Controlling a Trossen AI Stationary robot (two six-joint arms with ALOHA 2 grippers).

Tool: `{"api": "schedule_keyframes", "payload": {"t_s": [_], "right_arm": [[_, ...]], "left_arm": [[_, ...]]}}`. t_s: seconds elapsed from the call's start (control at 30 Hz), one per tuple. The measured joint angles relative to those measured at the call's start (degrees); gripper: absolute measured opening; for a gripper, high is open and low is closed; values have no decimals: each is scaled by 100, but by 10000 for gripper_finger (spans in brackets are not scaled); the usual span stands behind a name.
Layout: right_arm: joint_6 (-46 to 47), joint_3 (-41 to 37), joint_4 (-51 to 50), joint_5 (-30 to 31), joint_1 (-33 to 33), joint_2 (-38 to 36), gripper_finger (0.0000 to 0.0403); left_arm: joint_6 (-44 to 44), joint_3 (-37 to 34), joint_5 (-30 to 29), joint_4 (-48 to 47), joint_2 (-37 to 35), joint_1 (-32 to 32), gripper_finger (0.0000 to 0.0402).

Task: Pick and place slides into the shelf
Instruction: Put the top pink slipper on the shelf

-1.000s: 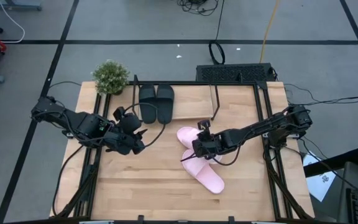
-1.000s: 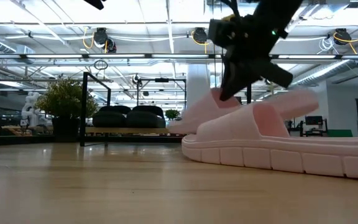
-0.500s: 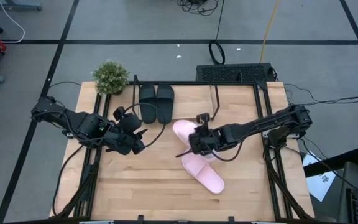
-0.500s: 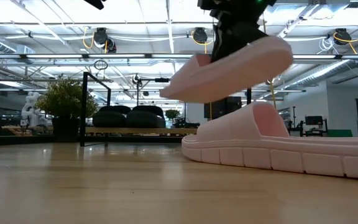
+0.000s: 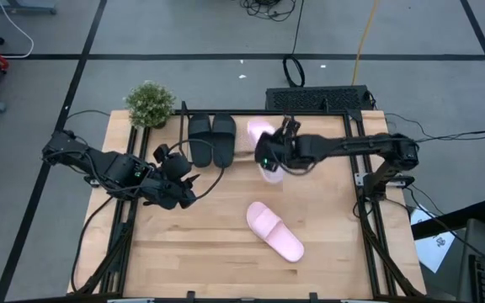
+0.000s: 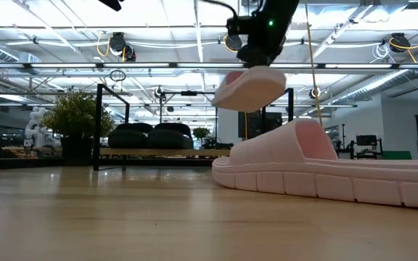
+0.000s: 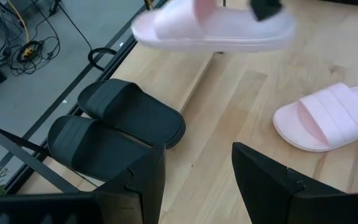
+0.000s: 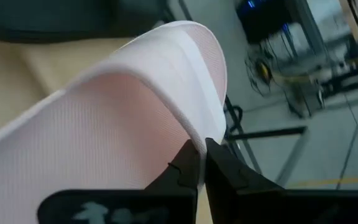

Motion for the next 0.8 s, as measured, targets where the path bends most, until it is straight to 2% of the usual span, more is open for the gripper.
{"api": "schedule_keyframes", "payload": {"t_s": [0.33, 0.8], "right_arm": [[-147, -3, 16, 0, -791, 2, 0], [-306, -517, 376, -25, -1206, 2, 0]], "left_arm": [[-31, 0, -5, 0, 0, 0, 182], [-28, 0, -11, -2, 2, -2, 182]]}}
